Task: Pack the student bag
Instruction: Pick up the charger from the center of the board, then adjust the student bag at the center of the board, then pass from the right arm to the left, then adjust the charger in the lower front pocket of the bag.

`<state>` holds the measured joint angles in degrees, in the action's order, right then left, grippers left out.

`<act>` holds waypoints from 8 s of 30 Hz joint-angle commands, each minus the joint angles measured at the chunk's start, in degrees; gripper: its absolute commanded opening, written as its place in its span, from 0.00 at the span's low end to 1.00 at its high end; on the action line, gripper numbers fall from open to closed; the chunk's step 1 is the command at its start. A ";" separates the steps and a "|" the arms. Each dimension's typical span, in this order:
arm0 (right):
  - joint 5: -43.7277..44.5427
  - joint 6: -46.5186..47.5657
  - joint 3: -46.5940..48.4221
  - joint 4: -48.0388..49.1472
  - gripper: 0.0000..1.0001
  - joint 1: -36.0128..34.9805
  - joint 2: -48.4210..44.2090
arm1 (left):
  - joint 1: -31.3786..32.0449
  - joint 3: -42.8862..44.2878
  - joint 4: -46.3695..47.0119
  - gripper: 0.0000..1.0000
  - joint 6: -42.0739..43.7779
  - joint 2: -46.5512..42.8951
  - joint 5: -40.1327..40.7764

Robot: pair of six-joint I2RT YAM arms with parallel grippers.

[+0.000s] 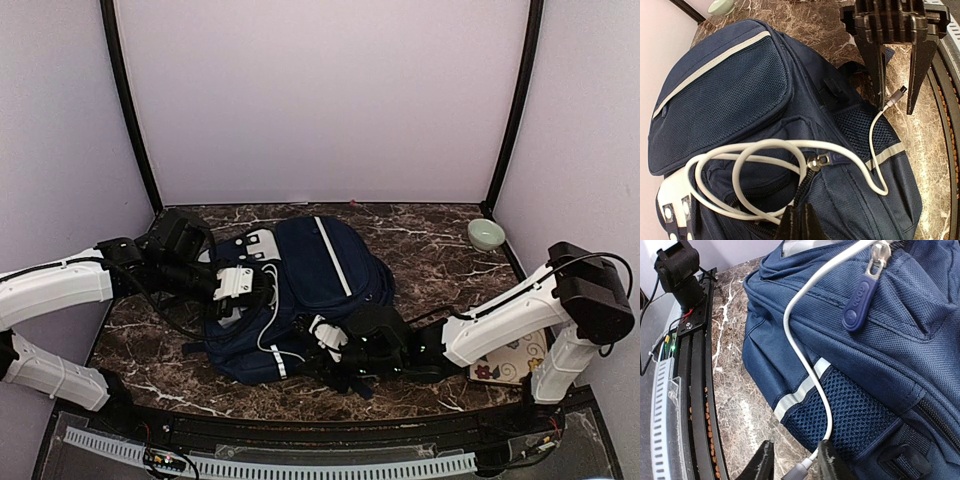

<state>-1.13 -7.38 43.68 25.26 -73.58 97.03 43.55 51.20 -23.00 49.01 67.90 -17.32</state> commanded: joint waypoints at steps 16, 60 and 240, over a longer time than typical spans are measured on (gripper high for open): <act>0.79 4.60 4.82 -8.21 0.03 -0.26 2.06 | 0.40 0.53 3.47 0.00 -1.27 -1.00 -4.45; -38.85 -16.11 42.95 -37.26 0.00 15.57 20.02 | 0.40 -3.95 15.44 0.00 -10.39 -6.14 -8.23; -44.54 -26.22 47.85 -33.98 0.00 20.53 17.05 | -7.30 -12.37 20.78 0.00 -50.14 -1.53 -2.40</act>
<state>-42.17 -33.78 92.18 -11.79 -50.43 115.31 35.86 38.46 3.09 -2.26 65.93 -19.64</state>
